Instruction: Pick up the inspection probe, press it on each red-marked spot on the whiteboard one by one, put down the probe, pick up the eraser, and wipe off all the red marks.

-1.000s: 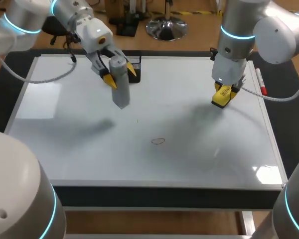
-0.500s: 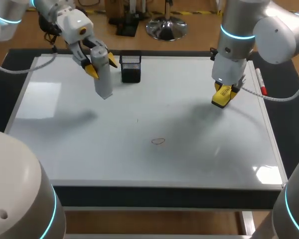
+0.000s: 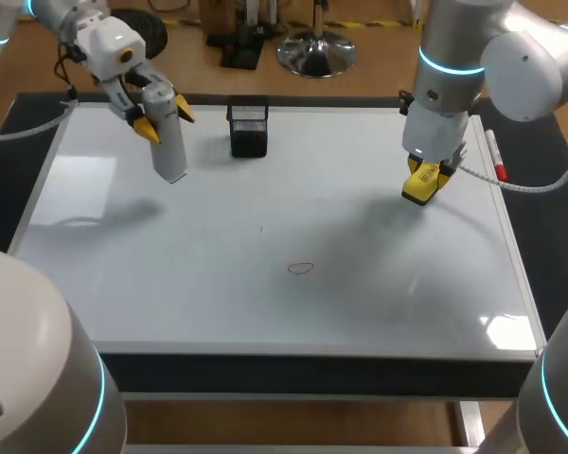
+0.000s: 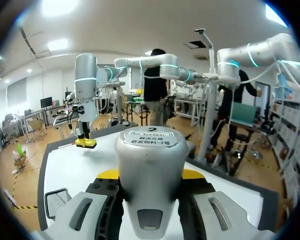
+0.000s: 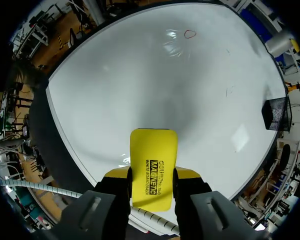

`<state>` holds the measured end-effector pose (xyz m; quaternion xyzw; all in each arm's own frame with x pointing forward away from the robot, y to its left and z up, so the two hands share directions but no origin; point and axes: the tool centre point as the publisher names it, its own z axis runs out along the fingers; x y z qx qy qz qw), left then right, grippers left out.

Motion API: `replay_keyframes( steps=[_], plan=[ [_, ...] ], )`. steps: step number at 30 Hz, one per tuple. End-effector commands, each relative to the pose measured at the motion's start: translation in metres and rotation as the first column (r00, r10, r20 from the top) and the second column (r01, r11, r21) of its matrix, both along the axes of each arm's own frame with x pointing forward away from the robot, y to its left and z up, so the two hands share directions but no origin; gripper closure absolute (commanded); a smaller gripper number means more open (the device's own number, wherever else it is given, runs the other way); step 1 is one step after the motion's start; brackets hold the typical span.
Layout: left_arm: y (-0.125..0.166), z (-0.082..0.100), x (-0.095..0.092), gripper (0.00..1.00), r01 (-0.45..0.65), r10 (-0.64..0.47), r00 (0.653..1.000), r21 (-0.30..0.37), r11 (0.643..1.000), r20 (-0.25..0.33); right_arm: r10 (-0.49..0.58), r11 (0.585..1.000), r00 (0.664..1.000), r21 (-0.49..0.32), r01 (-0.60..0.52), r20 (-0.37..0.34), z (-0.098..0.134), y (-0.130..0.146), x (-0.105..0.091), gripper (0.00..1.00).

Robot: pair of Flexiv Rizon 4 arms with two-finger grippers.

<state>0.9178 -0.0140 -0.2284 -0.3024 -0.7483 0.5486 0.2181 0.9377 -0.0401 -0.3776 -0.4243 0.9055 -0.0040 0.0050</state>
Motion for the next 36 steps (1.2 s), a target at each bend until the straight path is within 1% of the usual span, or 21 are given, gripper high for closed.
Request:
replay_keyframes(
  steps=[1, 5, 36],
  plan=[
    [0.0096, -0.0018, 0.0053, 1.0, 0.0, 0.0, 1.0, -0.006, 1.0, -0.008, 0.002, 1.0, 1.0, -0.002, -0.002, 0.0, 0.0006, -0.0006, 0.0005, 1.0],
    [0.0138, -0.0034, 0.0064, 1.0, -0.01, 0.01, 1.0, -0.002, 1.0, -0.014, 0.002, 1.0, 1.0, -0.002, -0.002, 0.0, 0.0006, -0.0006, 0.0005, 1.0],
    [0.0138, -0.0034, 0.0064, 1.0, -0.01, 0.01, 1.0, -0.002, 1.0, -0.014, 0.002, 1.0, 1.0, -0.002, -0.002, 0.0, 0.0006, -0.0006, 0.0005, 1.0]
  ],
)
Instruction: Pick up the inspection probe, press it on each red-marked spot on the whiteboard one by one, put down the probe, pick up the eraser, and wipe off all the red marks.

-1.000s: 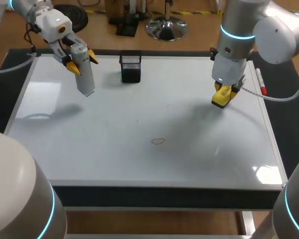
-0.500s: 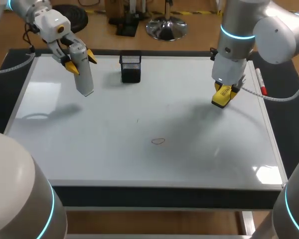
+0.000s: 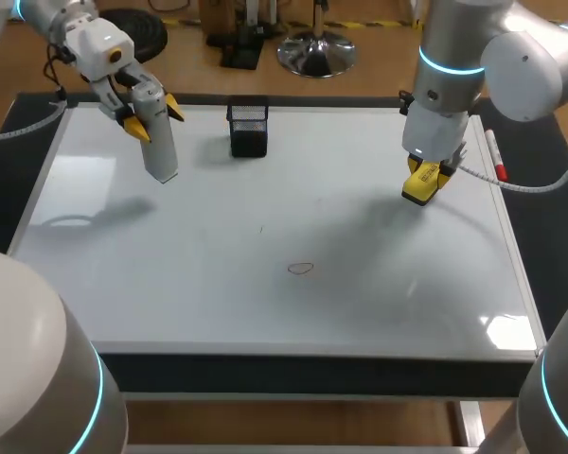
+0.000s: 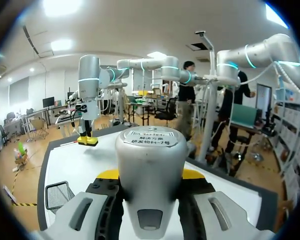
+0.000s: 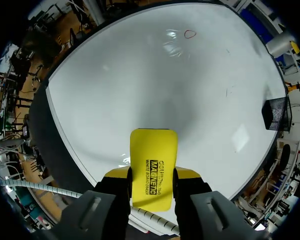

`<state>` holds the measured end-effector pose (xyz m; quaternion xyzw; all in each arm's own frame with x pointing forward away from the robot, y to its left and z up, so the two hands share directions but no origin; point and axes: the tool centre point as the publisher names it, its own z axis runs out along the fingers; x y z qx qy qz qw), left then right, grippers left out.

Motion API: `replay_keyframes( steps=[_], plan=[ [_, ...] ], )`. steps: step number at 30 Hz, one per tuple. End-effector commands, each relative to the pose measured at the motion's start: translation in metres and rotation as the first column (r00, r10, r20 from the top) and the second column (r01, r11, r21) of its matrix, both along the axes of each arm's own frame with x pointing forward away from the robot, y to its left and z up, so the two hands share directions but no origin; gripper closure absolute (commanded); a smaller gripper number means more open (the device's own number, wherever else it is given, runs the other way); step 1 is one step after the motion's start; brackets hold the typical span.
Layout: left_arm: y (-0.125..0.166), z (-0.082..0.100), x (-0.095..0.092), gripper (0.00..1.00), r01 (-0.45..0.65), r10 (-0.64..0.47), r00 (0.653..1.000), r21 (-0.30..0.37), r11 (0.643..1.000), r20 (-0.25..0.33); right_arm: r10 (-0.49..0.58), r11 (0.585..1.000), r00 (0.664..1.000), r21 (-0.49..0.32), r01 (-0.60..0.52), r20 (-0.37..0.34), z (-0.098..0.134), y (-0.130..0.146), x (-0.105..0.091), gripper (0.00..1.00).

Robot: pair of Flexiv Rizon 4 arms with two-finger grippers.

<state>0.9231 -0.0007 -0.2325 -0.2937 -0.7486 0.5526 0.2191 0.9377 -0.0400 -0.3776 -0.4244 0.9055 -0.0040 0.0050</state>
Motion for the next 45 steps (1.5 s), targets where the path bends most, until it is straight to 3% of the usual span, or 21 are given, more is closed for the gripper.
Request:
replay_keyframes(
  steps=[1, 14, 29, 37, 45],
  plan=[
    [0.0, 0.001, 0.001, 1.0, 0.004, -0.004, 1.0, -0.001, 1.0, 0.0, 0.008, 1.0, 1.0, -0.005, -0.008, 0.0, 0.002, 0.001, -0.001, 1.0],
    [0.0, 0.001, 0.001, 1.0, 0.004, -0.004, 1.0, -0.001, 1.0, 0.0, 0.171, 0.984, 0.985, -0.058, -0.169, 0.031, 0.019, 0.058, -0.057, 1.0],
    [0.0, 0.001, 0.001, 1.0, 0.004, -0.004, 1.0, -0.001, 1.0, 0.0, 0.306, 0.947, 0.952, -0.107, -0.304, 0.008, 0.01, 0.133, -0.132, 1.0],
    [0.0, 0.001, 0.001, 1.0, 0.004, -0.004, 1.0, -0.001, 1.0, 0.0, 0.391, 0.913, 0.92, -0.121, -0.389, -0.005, 0.008, 0.171, -0.153, 1.0],
    [0.0, 0.001, 0.001, 1.0, 0.004, -0.004, 1.0, -0.001, 1.0, 0.0, 0.477, 0.875, 0.878, -0.075, -0.478, -0.024, -0.004, 0.206, -0.164, 1.0]
  ],
)
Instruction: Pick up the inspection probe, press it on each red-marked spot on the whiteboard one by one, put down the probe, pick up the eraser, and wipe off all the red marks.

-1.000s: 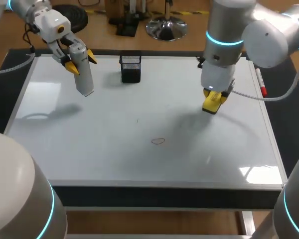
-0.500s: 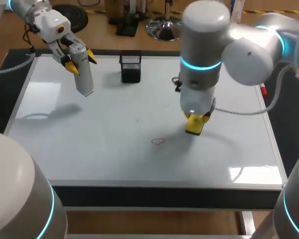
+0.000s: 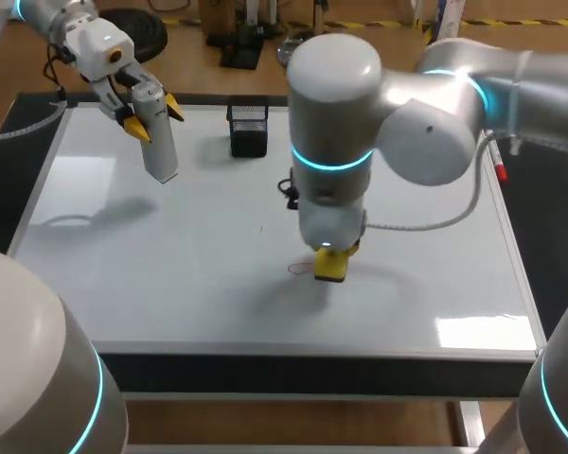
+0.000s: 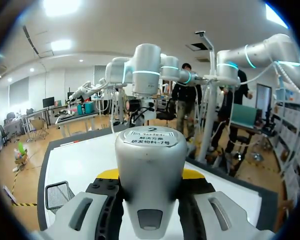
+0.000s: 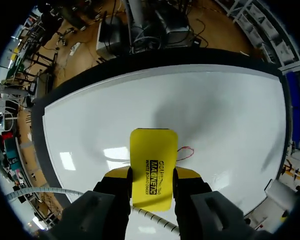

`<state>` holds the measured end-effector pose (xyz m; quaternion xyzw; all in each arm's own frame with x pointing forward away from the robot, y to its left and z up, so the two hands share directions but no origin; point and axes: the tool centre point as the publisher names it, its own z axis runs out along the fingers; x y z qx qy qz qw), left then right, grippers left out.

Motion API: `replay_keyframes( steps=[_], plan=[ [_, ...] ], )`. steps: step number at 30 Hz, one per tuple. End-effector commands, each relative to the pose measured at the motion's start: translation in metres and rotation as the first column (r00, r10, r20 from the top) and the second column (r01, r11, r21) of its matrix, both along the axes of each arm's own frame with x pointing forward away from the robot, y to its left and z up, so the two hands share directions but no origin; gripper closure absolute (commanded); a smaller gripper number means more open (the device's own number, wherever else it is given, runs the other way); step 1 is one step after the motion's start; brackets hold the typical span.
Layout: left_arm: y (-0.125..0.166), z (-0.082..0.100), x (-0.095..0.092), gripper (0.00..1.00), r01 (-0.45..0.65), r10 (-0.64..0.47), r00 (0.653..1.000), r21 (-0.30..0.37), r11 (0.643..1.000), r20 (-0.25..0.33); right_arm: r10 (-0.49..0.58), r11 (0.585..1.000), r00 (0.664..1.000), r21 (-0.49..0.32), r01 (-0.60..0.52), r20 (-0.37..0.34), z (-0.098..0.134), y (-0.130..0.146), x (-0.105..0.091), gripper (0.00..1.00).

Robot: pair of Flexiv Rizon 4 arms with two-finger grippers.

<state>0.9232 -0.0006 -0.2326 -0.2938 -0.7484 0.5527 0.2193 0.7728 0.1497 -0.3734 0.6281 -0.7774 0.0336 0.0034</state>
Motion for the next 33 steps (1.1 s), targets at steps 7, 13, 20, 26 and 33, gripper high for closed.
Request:
replay_keyframes(
  steps=[7, 13, 20, 26, 33],
  plan=[
    [0.0, 0.001, 0.001, 1.0, 0.003, -0.003, 1.0, 0.0, 1.0, 0.0, 0.093, 0.996, 0.996, 0.012, -0.093, -0.008, -0.019, 0.05, -0.003, 1.0],
    [0.0, 0.001, 0.001, 1.0, 0.003, -0.003, 1.0, 0.0, 1.0, 0.0, 0.136, 0.99, 0.991, 0.023, -0.136, 0.001, -0.024, 0.068, 0.001, 1.0],
    [0.0, 0.001, 0.001, 1.0, 0.003, -0.003, 1.0, 0.0, 1.0, 0.0, 0.164, 0.986, 0.986, 0.035, -0.164, 0.008, -0.034, 0.079, 0.01, 1.0],
    [0.0, 0.001, 0.001, 1.0, 0.003, -0.003, 1.0, 0.0, 1.0, 0.0, 0.171, 0.984, 0.985, 0.053, -0.171, -0.008, -0.043, 0.081, 0.013, 1.0],
    [0.0, 0.001, 0.001, 1.0, 0.003, -0.003, 1.0, 0.0, 1.0, 0.0, 0.169, 0.984, 0.985, 0.062, -0.168, -0.019, -0.046, 0.079, 0.018, 1.0]
  ],
)
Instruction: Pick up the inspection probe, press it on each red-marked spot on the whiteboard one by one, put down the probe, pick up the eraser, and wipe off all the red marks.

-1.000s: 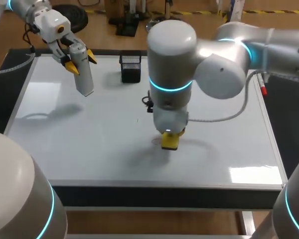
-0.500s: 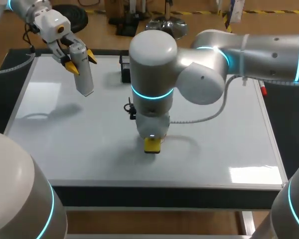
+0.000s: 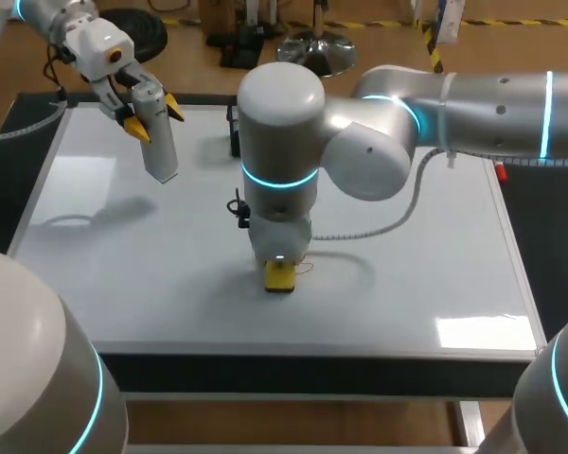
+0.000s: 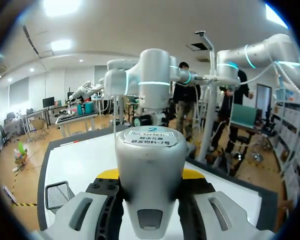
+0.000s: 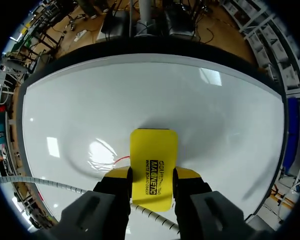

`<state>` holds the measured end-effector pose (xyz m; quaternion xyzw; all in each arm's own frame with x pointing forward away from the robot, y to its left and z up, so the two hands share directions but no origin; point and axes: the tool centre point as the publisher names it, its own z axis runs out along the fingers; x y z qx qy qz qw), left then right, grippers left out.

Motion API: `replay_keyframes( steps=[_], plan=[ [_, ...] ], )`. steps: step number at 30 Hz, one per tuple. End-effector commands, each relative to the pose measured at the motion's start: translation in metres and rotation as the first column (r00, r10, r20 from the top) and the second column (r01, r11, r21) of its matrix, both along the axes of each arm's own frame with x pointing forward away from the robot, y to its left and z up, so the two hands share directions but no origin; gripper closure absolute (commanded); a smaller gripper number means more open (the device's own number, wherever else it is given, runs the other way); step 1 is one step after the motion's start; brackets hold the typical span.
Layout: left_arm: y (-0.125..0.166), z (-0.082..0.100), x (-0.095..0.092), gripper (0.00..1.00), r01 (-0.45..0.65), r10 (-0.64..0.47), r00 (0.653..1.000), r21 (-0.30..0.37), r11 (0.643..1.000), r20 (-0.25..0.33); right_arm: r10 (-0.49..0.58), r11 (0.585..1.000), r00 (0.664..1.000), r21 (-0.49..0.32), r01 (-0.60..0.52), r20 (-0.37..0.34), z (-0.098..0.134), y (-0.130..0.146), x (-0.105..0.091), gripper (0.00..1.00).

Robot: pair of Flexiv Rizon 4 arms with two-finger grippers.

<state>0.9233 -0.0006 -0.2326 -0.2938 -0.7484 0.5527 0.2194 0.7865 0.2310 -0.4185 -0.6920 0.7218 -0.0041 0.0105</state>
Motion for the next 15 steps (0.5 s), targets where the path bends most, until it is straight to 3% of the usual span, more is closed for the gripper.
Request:
replay_keyframes(
  steps=[1, 15],
  plan=[
    [0.0, 0.001, 0.001, 1.0, 0.003, -0.003, 1.0, 0.0, 1.0, 0.0, -0.002, 1.0, 1.0, -0.001, 0.002, -0.004, -0.001, -0.003, 0.005, 1.0],
    [0.0, 0.001, 0.001, 1.0, 0.003, -0.003, 1.0, 0.0, 1.0, 0.0, -0.038, 0.999, 0.999, -0.029, 0.037, -0.025, -0.008, -0.033, 0.006, 1.0]
  ],
)
